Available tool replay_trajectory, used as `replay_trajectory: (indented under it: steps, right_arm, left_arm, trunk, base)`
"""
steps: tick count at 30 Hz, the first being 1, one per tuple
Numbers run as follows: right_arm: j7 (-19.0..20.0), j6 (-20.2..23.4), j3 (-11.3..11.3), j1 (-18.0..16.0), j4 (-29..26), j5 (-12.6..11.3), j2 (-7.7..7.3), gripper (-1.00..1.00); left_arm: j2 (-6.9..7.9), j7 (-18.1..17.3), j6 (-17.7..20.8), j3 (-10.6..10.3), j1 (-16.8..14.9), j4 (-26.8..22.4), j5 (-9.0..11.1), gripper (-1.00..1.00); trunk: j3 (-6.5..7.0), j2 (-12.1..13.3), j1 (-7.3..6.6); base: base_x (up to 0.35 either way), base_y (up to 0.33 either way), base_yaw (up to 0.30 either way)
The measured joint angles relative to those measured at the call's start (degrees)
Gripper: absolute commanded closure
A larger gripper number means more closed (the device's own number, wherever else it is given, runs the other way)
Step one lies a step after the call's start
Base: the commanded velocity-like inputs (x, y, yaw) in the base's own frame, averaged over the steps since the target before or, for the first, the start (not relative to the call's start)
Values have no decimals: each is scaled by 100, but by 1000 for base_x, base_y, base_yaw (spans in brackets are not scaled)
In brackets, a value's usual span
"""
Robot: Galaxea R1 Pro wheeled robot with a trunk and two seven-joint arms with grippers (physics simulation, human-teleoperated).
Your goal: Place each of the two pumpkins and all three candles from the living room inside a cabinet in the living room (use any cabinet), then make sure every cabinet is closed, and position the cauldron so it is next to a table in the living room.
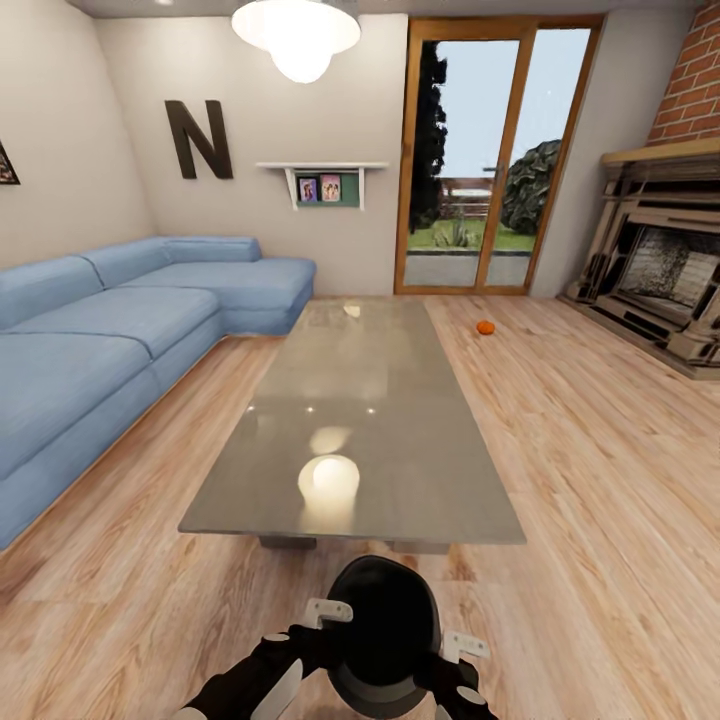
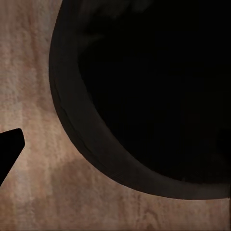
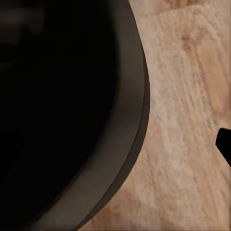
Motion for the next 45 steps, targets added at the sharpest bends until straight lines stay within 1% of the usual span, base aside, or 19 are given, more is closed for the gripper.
replay_trajectory:
  steps: [7, 39, 45]
  right_arm:
    - [0, 0, 0, 0, 0, 0, -2, -100]
    - [-18, -2, -17, -2, -8, -9, -9, -100]
    - [-23, 0, -17, -6, -9, -9, -9, -100]
  left_arm:
    - [-7, 5, 5, 0, 0, 0, 0, -100]
    - [-17, 13, 5, -16, 0, 25, -1, -100]
    - [-17, 13, 6, -15, 0, 26, -2, -100]
  trunk:
    - [126, 281, -153]
    - [700, 1564, -857]
    - [808, 1805, -986]
  base:
    - [-157, 0, 0]
    - [-3, 0, 0]
    - [-157, 46, 0]
